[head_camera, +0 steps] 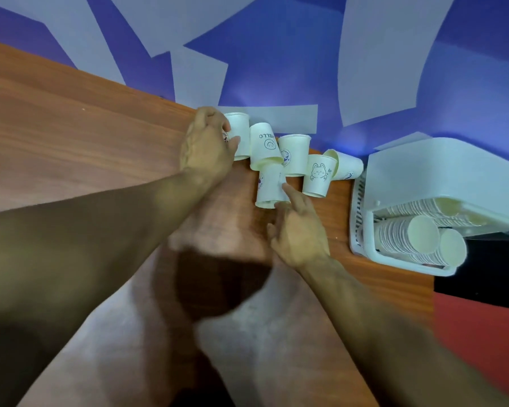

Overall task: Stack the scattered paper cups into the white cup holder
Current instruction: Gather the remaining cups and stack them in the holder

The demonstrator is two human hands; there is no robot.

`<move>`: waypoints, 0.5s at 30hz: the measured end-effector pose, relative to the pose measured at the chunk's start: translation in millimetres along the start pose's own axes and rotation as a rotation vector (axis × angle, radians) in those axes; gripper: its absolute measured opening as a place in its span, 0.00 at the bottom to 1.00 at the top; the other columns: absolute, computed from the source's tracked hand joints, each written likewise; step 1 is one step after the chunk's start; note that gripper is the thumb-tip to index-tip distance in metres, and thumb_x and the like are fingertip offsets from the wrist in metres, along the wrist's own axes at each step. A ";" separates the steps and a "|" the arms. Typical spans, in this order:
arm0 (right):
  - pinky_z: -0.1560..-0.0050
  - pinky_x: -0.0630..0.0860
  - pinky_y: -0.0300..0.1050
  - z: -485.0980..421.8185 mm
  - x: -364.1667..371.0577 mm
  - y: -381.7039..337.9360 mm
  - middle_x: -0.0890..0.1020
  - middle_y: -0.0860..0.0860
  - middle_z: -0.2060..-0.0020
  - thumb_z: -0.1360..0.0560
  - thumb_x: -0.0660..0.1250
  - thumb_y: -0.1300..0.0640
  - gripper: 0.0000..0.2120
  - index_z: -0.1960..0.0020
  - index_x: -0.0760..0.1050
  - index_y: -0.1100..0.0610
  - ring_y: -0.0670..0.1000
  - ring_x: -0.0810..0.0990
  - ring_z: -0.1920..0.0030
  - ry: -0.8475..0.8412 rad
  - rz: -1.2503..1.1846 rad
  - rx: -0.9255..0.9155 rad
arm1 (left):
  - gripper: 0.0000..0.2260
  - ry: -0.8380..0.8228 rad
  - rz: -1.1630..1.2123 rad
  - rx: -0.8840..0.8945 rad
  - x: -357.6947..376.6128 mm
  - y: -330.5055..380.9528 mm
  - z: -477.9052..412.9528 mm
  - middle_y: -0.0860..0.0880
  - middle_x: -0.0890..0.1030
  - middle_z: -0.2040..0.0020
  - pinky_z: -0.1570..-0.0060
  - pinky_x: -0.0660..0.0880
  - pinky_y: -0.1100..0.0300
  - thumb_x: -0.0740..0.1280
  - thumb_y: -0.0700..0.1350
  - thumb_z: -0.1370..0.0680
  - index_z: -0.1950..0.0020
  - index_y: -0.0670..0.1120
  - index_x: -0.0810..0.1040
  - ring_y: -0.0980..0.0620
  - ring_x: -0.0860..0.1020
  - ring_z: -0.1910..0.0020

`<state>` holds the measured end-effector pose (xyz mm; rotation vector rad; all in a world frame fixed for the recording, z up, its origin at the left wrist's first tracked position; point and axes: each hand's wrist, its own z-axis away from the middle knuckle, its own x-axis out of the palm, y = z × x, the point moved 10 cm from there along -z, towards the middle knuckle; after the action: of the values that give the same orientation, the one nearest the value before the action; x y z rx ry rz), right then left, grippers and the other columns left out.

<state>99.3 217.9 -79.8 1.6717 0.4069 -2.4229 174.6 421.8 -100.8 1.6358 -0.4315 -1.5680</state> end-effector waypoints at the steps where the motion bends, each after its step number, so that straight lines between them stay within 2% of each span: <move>1: 0.32 0.66 0.50 -0.4 1.4 1.9 0.59 0.51 0.25 0.29 0.65 0.52 0.21 0.38 0.74 0.59 0.54 0.58 0.28 -0.002 -0.006 0.002 | 0.12 -0.004 0.004 0.005 4.0 1.8 -3.6 0.51 0.70 0.37 0.45 0.69 0.54 0.68 0.50 0.23 0.43 0.49 0.74 0.47 0.74 0.42; 5: 0.32 0.67 0.52 3.7 3.7 13.6 0.60 0.51 0.25 0.28 0.65 0.52 0.27 0.33 0.69 0.61 0.54 0.59 0.28 -0.027 -0.018 0.018 | 0.25 -0.075 -0.025 -0.005 26.7 4.7 -10.7 0.50 0.68 0.32 0.41 0.68 0.50 0.70 0.51 0.24 0.31 0.49 0.66 0.45 0.71 0.36; 9: 0.31 0.66 0.52 10.1 0.2 24.8 0.60 0.53 0.25 0.27 0.66 0.52 0.29 0.30 0.66 0.61 0.55 0.60 0.29 -0.040 0.005 0.017 | 0.29 -0.061 -0.041 -0.006 39.3 6.0 -10.7 0.49 0.66 0.31 0.40 0.69 0.48 0.72 0.50 0.26 0.29 0.48 0.64 0.43 0.71 0.36; 15: 0.34 0.69 0.54 6.9 5.9 25.3 0.54 0.49 0.24 0.27 0.65 0.49 0.20 0.40 0.74 0.58 0.53 0.55 0.27 -0.091 0.028 -0.003 | 0.32 -0.047 -0.062 -0.062 44.2 5.7 -11.1 0.46 0.63 0.32 0.39 0.71 0.48 0.75 0.52 0.29 0.29 0.49 0.65 0.39 0.74 0.42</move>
<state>98.4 191.8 -86.2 1.5485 0.3708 -2.4655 194.2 389.7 -127.2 1.5808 -0.3560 -1.6530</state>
